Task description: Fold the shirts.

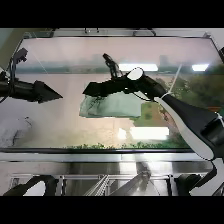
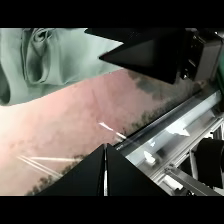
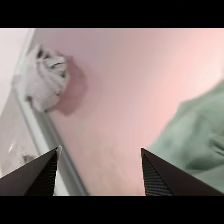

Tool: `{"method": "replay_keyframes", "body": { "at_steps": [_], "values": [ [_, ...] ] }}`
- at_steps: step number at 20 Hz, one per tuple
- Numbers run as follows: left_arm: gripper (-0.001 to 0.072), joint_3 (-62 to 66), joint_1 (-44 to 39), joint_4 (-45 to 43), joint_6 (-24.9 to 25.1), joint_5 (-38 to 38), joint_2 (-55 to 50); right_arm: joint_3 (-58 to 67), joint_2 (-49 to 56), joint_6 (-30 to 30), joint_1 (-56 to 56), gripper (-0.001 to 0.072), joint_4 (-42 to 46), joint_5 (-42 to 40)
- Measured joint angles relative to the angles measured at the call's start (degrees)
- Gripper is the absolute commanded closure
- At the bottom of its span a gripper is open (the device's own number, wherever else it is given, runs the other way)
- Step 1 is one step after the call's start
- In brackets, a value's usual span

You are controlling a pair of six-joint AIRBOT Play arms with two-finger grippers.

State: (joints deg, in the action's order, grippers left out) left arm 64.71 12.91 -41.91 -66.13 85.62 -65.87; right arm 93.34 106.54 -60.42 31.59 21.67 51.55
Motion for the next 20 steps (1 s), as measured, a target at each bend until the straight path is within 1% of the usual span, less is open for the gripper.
{"method": "replay_keyframes", "body": {
  "at_steps": [1, 2, 3, 4, 5, 8, 9, 10, 11, 13, 15, 17, 20],
  "values": [
    [0.0683, -1.44, 0.7, 0.02, 0.24, -0.55, 1.18, 0.94, 0.02, 0.5, -0.2, 0.0367, -0.31, 1.9],
    [0.0683, -2.45, 1.31, 0.09, 0.31, -0.96, 2.1, 1.66, -0.52, 0.5, -1.14, 0.0383, -0.07, 4.44],
    [0.0682, -3.26, 1.84, 0.07, 0.46, -1.4, 2.97, 2.16, -1.68, 0.42, -2.84, 0.038, 1.42, 7.67],
    [0.0682, -3.78, 2.16, 0.07, 0.68, -1.77, 3.72, 2.51, -2.99, -0.81, -4.85, 0.0331, 3.54, 10.49],
    [0.0682, -4.2, 2.4, 0.11, 0.79, -1.99, 4.42, 2.75, -4.42, -2.54, -7.17, 0.0319, 6.58, 13.14],
    [0.0682, -4.83, 2.82, 0.13, 1.09, -2.67, 5.6, 3.1, -8.15, -8.74, -14.58, 0.0318, 16.39, 20.13],
    [0.0682, -4.92, 2.86, 0.11, 1.09, -2.8, 5.79, 3.13, -8.98, -10.64, -16.92, 0.029, 19.54, 22.08],
    [0.0682, -5.01, 2.91, 0.11, 1.09, -2.8, 5.95, 2.86, -9.51, -12.48, -18.99, 0.017, 22.47, 23.47],
    [0.0682, -5.05, 2.93, 0.11, 1.14, -2.93, 6.03, 2.08, -9.92, -14.12, -21.18, 0.0108, 25.33, 24.48],
    [0.0682, -5.11, 2.93, 0.11, 1.31, -2.99, 6.16, -0.92, -10.36, -17.05, -24.94, 0.0108, 28.89, 24.46],
    [0.0682, -5.16, 2.95, 0.07, 1.53, -3.02, 6.23, -5.38, -10.23, -19.04, -28.33, 0.0108, 30.25, 22.23],
    [0.0681, -5.16, 2.93, 0.07, 1.55, -3.04, 6.25, -9.29, -8.92, -19.65, -30.6, 0.0108, 29.92, 20.15],
    [0.0682, -5.16, 2.93, 0.04, 1.7, -3.08, 6.25, -12.48, -5.09, -19.19, -31.63, 0.0109, 26.45, 18.67]
  ]
}}
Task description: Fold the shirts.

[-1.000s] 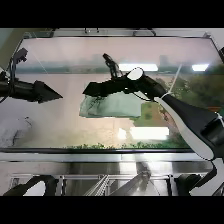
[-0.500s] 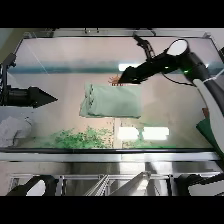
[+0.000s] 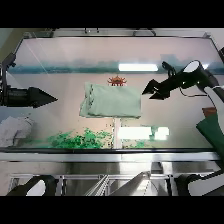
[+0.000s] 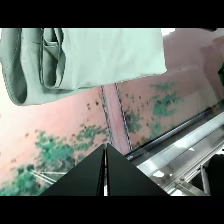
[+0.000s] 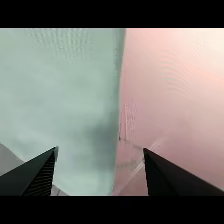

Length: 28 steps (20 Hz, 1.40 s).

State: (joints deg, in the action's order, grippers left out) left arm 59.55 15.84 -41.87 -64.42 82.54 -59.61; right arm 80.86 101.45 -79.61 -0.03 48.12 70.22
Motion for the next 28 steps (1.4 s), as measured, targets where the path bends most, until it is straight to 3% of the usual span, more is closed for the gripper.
{"method": "replay_keyframes", "body": {
  "at_steps": [5, 6, 7, 8, 13, 16, 20, 24, 28],
  "values": [
    [0.0682, 0.0, 0.0, 0.04, -0.02, 0.44, 0.0, -1.51, 6.4, 3.56, 2.43, 0.0114, -9.84, -1.73],
    [0.0681, 0.0, 0.02, 0.17, -0.07, 0.96, 0.0, -1.62, 7.23, 4.31, 3.04, 0.0143, -11.69, -2.1],
    [0.0681, 0.0, 0.02, 0.63, -0.07, 1.33, 0.0, -1.66, 7.89, 4.92, 3.63, 0.0371, -13.18, -2.62],
    [0.0681, 0.0, 0.02, 1.16, -0.07, 1.53, 0.0, -1.77, 8.44, 5.97, 4.22, 0.0692, -13.73, -3.32],
    [0.0681, 0.0, 0.02, 2.43, -0.17, 2.62, 0.0, -1.05, 6.27, 11.56, 4.94, 0.0689, -23.56, -2.08],
    [0.0681, 0.0, 0.0, 2.82, -0.15, 2.78, 0.0, 2.82, -0.98, 10.12, 1.16, 0.0689, -26.25, -1.7],
    [0.0681, 0.0, 0.0, 2.95, -0.11, 2.95, 0.0, 9.7, -12.2, -1.92, -9.42, 0.0689, -21.9, -1.03],
    [0.0681, 0.0, 0.0, 2.99, 0.11, 2.97, 0.0, 12.46, -21.38, -17.16, -22.97, 0.0689, -7.98, 0.94],
    [0.0681, 0.0, 0.0, 3.02, 0.44, 3.61, 0.0, 13.0, -24.94, -26.6, -35.67, 0.0688, 7.41, 8.35]
  ]
}}
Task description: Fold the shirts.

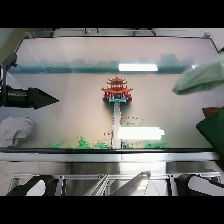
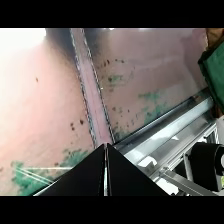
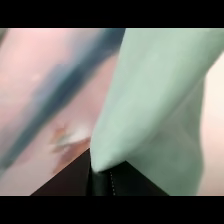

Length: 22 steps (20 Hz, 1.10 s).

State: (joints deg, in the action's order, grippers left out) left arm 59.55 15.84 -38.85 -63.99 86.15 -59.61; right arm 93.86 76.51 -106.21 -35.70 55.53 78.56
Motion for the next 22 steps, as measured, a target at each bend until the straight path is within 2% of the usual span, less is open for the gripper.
{"method": "replay_keyframes", "body": {
  "at_steps": [4, 10, 16, 22],
  "values": [
    [0.0681, 0.0, 0.0, -0.02, 0.02, 0.48, 0.0, 0.11, -0.94, -3.78, -8.55, 0.0688, 13.38, 9.14],
    [0.0681, 0.0, 0.0, -0.02, 0.07, 0.83, 0.0, -1.07, -1.31, -4.37, -13.14, 0.0688, 35.17, 22.36],
    [0.0681, 0.0, -0.02, -0.07, 0.09, 1.92, 0.0, -6.12, -1.46, -3.39, -13.77, 0.0687, 47.21, 25.4],
    [0.0681, -0.02, -2.14, -0.07, 0.09, 3.08, 0.0, -14.78, -1.46, -2.82, -13.84, 0.0687, 55.41, 23.8]
  ]
}}
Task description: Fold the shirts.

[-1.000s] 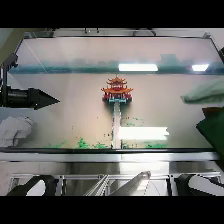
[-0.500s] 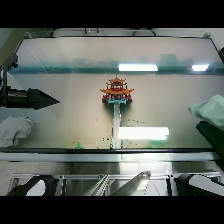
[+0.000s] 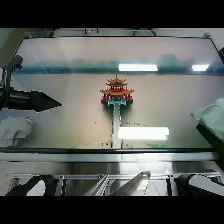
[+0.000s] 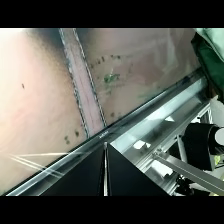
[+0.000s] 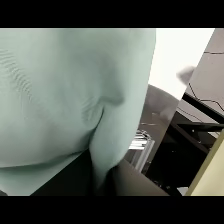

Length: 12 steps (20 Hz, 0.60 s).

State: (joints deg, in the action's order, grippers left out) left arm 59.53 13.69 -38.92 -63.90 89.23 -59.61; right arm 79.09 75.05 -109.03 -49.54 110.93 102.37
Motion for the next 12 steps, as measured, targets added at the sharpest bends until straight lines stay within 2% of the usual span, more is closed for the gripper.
{"method": "replay_keyframes", "body": {
  "at_steps": [2, 3, 4, 5, 8, 12],
  "values": [
    [0.0681, 0.0, -1.75, -0.02, 0.0, 0.13, 0.0, -4.96, 0.0, 0.0, 0.0, 0.0686, 1.75, -0.85],
    [0.0681, 0.0, -2.69, -0.02, 0.0, 0.11, 0.0, -7.56, 0.0, -0.02, -0.02, 0.0623, 2.21, -1.29],
    [0.0681, 0.0, -3.5, -0.02, 0.0, 0.04, 0.0, -9.94, 0.02, -0.04, -0.02, 0.0334, 2.6, -1.75],
    [0.0681, 0.0, -4.26, -0.02, 0.0, -0.17, 0.0, -11.54, 0.13, -0.07, -0.02, 0.0006, 3.08, -1.79],
    [0.068, 0.0, -5.7, -0.02, 0.0, -0.57, 0.0, -13.86, 0.44, 1.79, -0.02, 0.0012, 4.31, -2.03],
    [0.068, 0.0, -6.29, -0.02, 0.02, -1.66, 0.0, -9.53, 0.57, 3.89, 1.2, 0.0012, 4.55, -0.11]
  ]
}}
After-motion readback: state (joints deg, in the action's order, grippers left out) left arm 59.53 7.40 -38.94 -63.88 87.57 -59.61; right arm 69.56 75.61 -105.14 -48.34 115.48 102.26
